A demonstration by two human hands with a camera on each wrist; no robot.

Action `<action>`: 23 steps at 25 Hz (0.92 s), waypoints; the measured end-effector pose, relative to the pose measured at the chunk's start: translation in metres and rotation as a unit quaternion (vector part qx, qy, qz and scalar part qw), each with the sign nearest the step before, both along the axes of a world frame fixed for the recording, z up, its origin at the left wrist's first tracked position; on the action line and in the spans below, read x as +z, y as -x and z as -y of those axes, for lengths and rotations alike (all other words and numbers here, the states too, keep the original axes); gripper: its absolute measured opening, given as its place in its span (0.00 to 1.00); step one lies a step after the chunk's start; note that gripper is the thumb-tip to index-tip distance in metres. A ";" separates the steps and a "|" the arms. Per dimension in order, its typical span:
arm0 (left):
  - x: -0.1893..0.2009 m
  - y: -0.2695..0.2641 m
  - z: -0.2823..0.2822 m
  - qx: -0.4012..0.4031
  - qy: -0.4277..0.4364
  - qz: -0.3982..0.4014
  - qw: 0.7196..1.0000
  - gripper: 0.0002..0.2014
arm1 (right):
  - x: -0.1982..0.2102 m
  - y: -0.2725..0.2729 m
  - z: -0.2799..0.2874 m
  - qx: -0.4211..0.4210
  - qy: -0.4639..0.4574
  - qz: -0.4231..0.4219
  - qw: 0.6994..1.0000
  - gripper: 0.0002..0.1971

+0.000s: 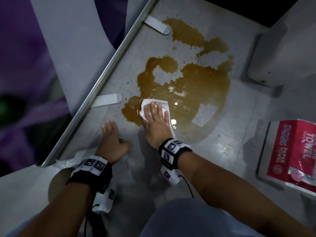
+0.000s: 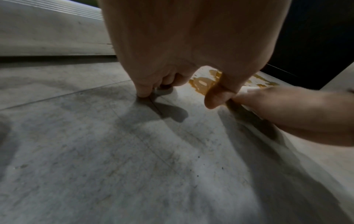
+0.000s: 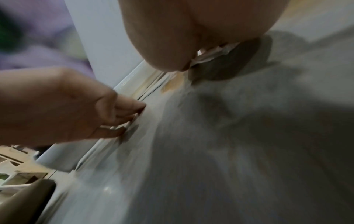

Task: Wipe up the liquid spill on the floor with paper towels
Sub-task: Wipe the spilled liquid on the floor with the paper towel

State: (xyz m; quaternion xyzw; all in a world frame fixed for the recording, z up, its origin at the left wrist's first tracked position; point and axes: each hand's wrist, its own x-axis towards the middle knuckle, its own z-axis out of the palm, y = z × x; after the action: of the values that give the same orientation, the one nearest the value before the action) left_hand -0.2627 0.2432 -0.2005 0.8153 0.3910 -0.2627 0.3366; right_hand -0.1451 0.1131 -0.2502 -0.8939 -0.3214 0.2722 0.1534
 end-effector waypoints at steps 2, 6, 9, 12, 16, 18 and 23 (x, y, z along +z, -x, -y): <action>0.001 0.002 -0.001 -0.006 -0.001 -0.001 1.000 0.48 | 0.001 -0.019 -0.016 -0.003 0.007 0.000 1.000 0.29; 0.003 0.003 -0.002 -0.011 0.004 -0.011 1.000 0.49 | 0.024 -0.041 -0.028 -0.060 -0.051 -0.092 0.993 0.26; 0.005 0.004 -0.001 -0.017 0.008 -0.012 1.000 0.49 | 0.059 -0.055 -0.016 -0.267 -0.227 -0.239 0.906 0.23; 0.004 0.004 -0.002 -0.017 0.018 -0.014 1.000 0.49 | 0.074 -0.090 0.008 -0.349 -0.291 -0.174 0.873 0.17; 0.001 0.002 -0.002 -0.017 0.016 -0.011 1.000 0.49 | 0.055 -0.148 0.049 -0.357 -0.152 0.009 0.922 0.19; 0.000 0.003 -0.002 -0.015 0.017 -0.012 1.000 0.49 | 0.047 -0.157 0.067 -0.326 -0.079 0.134 0.932 0.24; -0.003 0.003 -0.002 -0.017 0.013 -0.010 1.000 0.49 | 0.024 -0.133 0.060 -0.127 -0.011 0.113 0.985 0.31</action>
State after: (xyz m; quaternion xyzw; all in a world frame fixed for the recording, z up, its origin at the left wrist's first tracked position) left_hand -0.2655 0.2448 -0.2032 0.8148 0.3766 -0.2818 0.3388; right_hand -0.0126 0.0536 -0.2258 -0.9507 -0.2239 0.1440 0.1591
